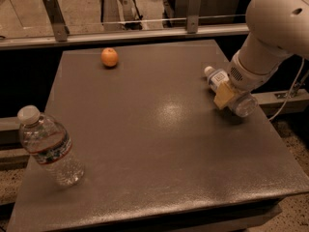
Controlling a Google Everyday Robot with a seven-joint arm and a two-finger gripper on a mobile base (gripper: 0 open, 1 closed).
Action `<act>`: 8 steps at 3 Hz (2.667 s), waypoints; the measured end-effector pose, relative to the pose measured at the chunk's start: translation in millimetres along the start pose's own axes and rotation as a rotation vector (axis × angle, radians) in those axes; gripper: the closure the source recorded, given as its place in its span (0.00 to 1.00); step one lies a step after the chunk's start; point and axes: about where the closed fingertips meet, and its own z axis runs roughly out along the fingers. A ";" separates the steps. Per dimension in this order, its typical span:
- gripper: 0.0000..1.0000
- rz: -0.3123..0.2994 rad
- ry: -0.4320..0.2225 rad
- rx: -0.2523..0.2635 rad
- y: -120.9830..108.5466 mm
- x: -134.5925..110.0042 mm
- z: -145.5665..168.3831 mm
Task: Move blue plastic bottle near water bottle
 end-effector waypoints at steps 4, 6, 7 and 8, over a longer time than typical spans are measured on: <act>1.00 -0.200 -0.169 0.057 -0.1 -30.8 -65.5; 1.00 -0.408 -0.312 -0.116 104.5 -28.1 -89.6; 1.00 -0.505 -0.323 -0.302 164.6 -16.8 -89.5; 1.00 -0.566 -0.295 -0.485 216.1 -7.3 -83.6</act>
Offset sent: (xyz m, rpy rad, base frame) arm 0.0072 -0.0191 0.1066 -0.0948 -0.2440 0.2215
